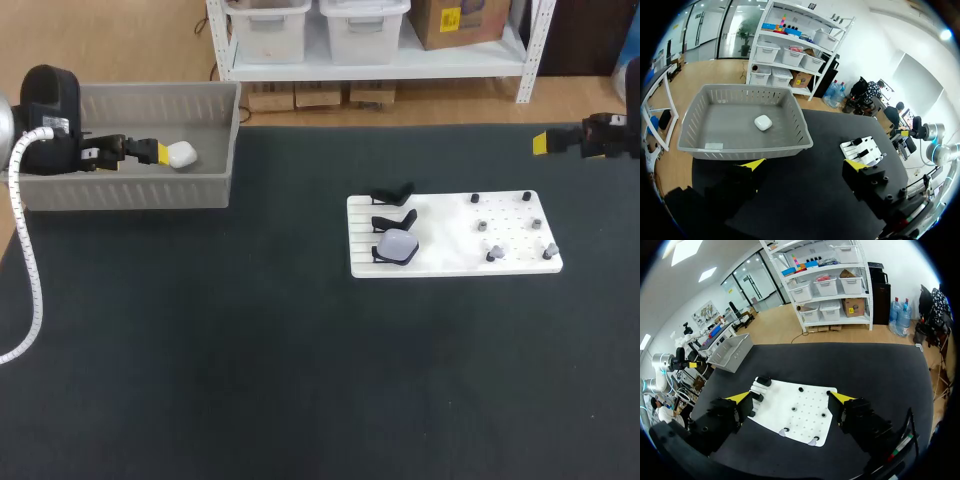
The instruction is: Pick up each earbud case from the left stands, insert the matching earbuds, close the lid, and place the case in the box.
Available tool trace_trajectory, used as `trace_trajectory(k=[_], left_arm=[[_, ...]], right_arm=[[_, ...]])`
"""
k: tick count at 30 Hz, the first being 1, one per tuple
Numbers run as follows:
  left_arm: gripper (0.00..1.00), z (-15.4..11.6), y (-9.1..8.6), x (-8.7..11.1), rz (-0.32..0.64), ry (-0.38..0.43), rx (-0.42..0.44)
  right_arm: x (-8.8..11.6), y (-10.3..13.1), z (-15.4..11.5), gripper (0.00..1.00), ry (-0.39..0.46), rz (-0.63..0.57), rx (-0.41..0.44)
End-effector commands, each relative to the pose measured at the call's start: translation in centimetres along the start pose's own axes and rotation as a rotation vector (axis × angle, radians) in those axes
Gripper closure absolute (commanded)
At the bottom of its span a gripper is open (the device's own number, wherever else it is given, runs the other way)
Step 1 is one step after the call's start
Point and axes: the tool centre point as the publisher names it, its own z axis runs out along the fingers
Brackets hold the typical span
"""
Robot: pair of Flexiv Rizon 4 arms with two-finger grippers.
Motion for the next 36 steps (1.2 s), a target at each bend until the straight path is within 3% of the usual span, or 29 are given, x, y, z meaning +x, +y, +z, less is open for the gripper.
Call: trace_trajectory(k=[1, 24, 31, 36], left_arm=[[0.00, 0.0, 0.0, 0.0, 0.000, 0.000, 0.000], [0.00, 0.0, 0.0, 0.0, 0.000, 0.000, 0.000], [0.00, -1.1, -1.4, -0.6, 0.166, -0.039, 0.204], [0.00, -1.6, -2.4, -0.6, 0.328, -0.061, 0.410]], right_arm=[[0.0, 0.0, 0.0, 0.00, 0.000, 0.000, 0.000], [0.0, 0.0, 0.0, 0.00, 0.000, 0.000, 0.000], [0.0, 0.0, 0.0, 0.00, 0.000, 0.000, 0.000], [0.0, 0.0, 0.0, 0.00, 0.000, 0.000, 0.000]])
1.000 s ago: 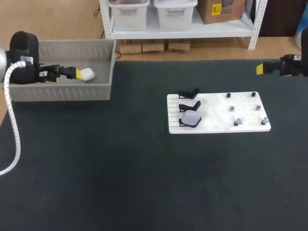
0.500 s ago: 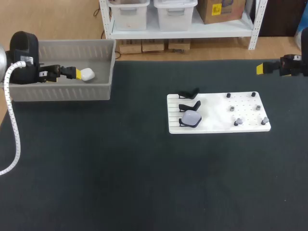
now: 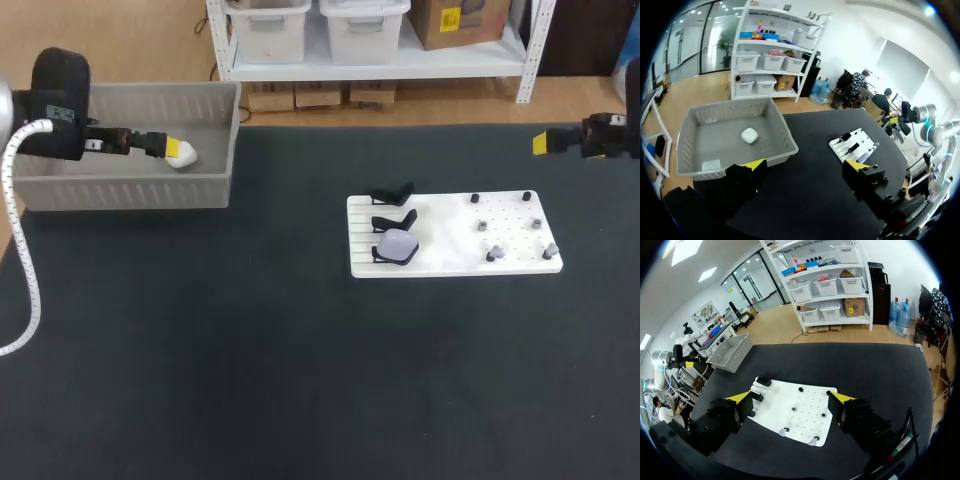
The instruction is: Pick up each earbud case from the left stands, insert the matching earbuds, close the lid, and place the case in the box.
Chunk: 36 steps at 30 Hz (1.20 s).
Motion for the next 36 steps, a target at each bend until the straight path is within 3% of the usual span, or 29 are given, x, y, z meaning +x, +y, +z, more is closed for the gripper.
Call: trace_trajectory(k=[1, 7, 10, 18, 21, 36], left_arm=[[0.00, -1.1, -0.1, 0.7, 0.165, -0.083, 0.350], [0.00, -1.0, -1.6, 1.0, 0.392, -0.055, 0.538], [0.00, -1.0, -2.6, 1.4, 0.496, -0.035, 0.588], [0.00, -0.1, -5.0, 2.8, 0.649, -0.029, 0.741], [0.00, 0.2, -5.9, 3.6, 0.683, 0.001, 0.824], [0.00, 0.2, -5.9, 3.6, 0.683, 0.001, 0.824]], right_arm=[[0.0, 0.0, 0.0, 0.00, 0.000, 0.000, 0.000], [0.0, 0.0, 0.0, 0.00, 0.000, 0.000, 0.000], [0.0, 0.0, 0.0, 0.00, 0.000, 0.000, 0.000], [0.0, 0.0, 0.0, 0.00, 0.000, 0.000, 0.000], [0.0, 0.0, 0.0, 0.00, 0.000, 0.000, 0.000], [0.0, 0.0, 0.0, 0.00, 0.000, 0.000, 0.000]])
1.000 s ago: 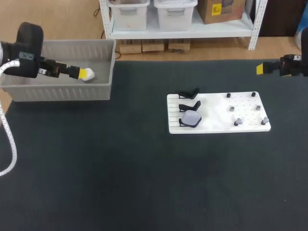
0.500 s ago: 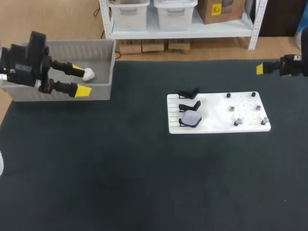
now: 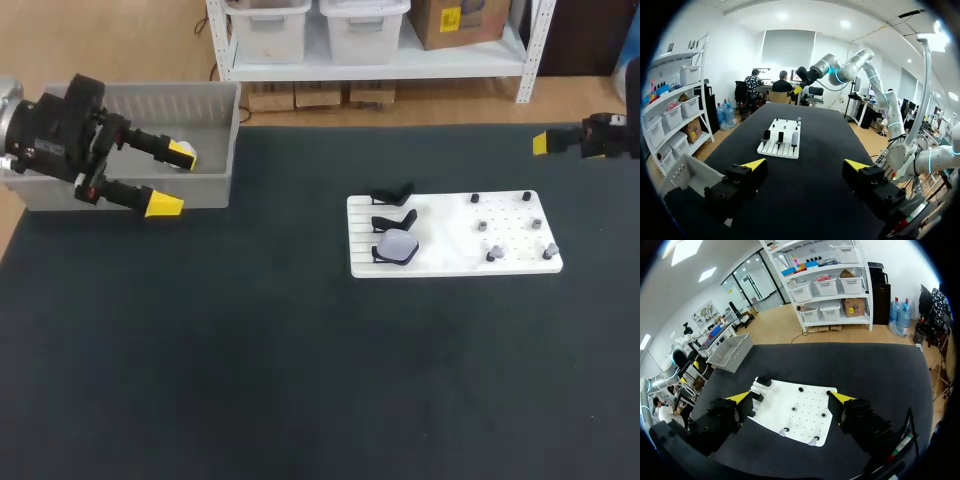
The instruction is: Pick up each earbud case from the left stands, insert the matching earbuds, close the lid, and place the case in the box.
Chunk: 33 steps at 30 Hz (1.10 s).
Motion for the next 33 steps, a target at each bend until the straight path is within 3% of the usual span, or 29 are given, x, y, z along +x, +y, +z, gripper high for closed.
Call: trace_trajectory(k=[1, 5, 13, 18, 33], left_arm=[[0.00, 0.0, 0.6, 0.0, 0.000, 0.004, 0.091], [0.00, 2.5, 0.2, 1.4, -0.043, 0.004, 0.109], [0.00, 8.8, -1.2, 2.5, 0.035, 0.006, 0.208], [0.00, 11.0, -1.4, 2.3, 0.078, -0.011, 0.231], [0.00, 16.4, -0.5, 1.9, 0.088, -0.036, 0.214]], right_arm=[[0.0, 0.0, 0.0, 0.00, 0.000, 0.000, 0.000], [0.0, 0.0, 0.0, 0.00, 0.000, 0.000, 0.000], [0.0, 0.0, 0.0, 0.00, 0.000, 0.000, 0.000], [0.0, 0.0, 0.0, 0.00, 0.000, 0.000, 0.000], [0.0, 0.0, 0.0, 0.00, 0.000, 0.000, 0.000]])
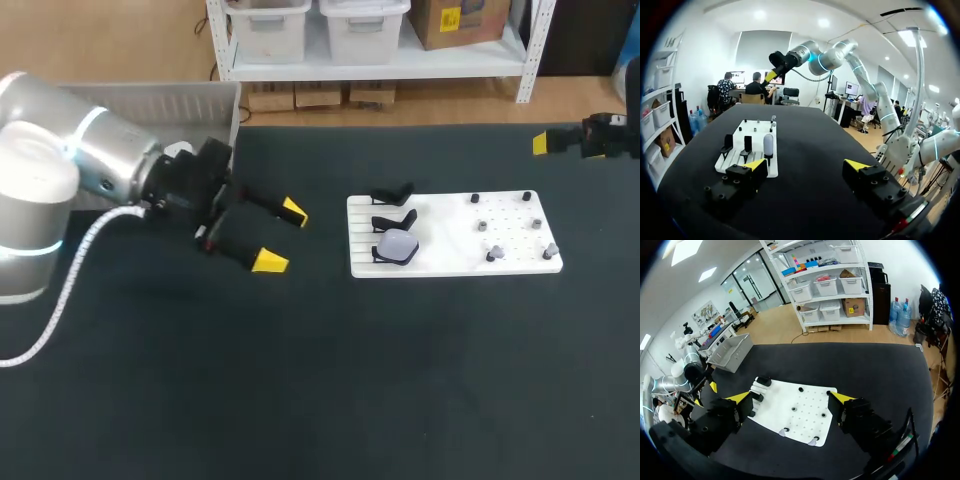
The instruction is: Pick up each earbud case from the left stands, insert the matching earbuds, close the lid, and place the case in the box.
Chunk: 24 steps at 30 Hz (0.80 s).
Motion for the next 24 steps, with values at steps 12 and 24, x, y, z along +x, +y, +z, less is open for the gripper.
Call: trace_trajectory(k=[12, 24], left_arm=[[0.00, 4.3, 3.0, -0.4, 0.003, -0.003, -0.004], [0.00, 5.6, 4.3, 0.3, -0.053, 0.011, -0.040]], right_arm=[[0.0, 0.0, 0.0, 0.00, 0.000, 0.000, 0.000], [0.0, 0.0, 0.0, 0.00, 0.000, 0.000, 0.000]])
